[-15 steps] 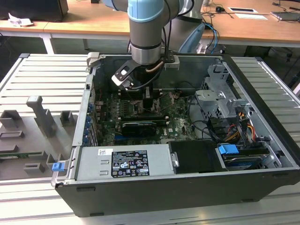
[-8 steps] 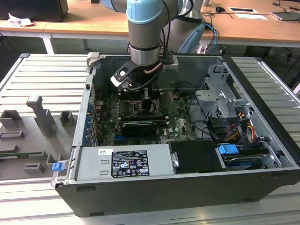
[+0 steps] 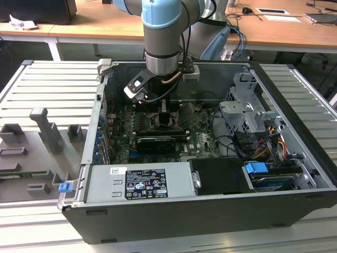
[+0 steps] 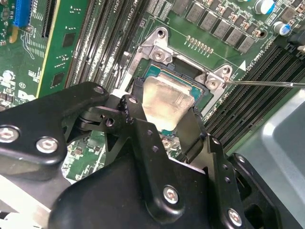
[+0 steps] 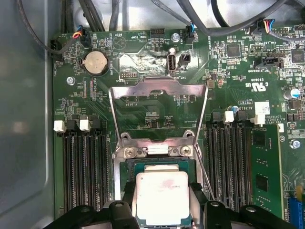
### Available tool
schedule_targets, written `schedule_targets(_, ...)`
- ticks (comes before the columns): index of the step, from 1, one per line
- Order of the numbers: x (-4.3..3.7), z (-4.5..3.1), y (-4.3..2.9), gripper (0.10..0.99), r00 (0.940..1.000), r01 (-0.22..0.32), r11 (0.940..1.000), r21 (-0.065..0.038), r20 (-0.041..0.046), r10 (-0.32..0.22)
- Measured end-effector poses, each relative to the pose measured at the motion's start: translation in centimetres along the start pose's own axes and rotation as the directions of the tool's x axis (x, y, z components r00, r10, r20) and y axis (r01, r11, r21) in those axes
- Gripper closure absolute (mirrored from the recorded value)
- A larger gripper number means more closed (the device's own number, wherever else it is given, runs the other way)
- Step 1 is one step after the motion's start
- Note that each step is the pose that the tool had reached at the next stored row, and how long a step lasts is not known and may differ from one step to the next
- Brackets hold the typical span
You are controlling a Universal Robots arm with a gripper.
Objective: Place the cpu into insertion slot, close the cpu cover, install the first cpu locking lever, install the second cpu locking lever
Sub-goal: 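Place the cpu into insertion slot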
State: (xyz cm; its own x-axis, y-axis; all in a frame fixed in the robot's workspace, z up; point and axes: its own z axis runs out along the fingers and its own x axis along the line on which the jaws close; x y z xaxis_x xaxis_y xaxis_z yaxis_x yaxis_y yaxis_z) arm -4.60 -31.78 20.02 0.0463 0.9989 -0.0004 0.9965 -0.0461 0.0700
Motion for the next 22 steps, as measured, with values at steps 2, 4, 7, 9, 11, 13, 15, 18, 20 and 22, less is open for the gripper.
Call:
schedule_targets(2,0.00,0.00,0.00,0.557,1.0000,0.001,1.0000,0.000,0.0000,-0.001)
schedule_targets(4,0.01,0.00,0.00,0.557,1.0000,0.001,1.0000,0.000,-0.0003,-0.001)
schedule_targets(7,0.01,0.00,0.00,0.486,1.0000,0.001,1.0000,0.000,-0.0001,-0.001)
schedule_targets(9,0.05,-0.01,0.02,0.424,1.0000,0.001,1.0000,0.000,0.0002,-0.001)
schedule_targets(11,0.22,0.02,0.16,0.424,1.0000,0.001,1.0000,0.000,0.0000,-0.001)
schedule_targets(13,0.29,0.04,0.26,0.424,1.0000,0.001,1.0000,0.000,0.0000,-0.001)
schedule_targets(15,0.36,0.06,0.37,0.424,1.0000,0.002,1.0000,0.000,-0.0001,-0.002)
schedule_targets(18,0.48,0.09,0.49,0.424,1.0000,0.002,1.0000,0.000,-0.0002,-0.002)
schedule_targets(20,0.54,0.11,0.54,0.424,1.0000,0.002,1.0000,0.000,-0.0006,-0.002)
schedule_targets(22,0.59,0.15,0.55,0.424,1.0000,0.004,1.0000,0.000,-0.0009,-0.004)
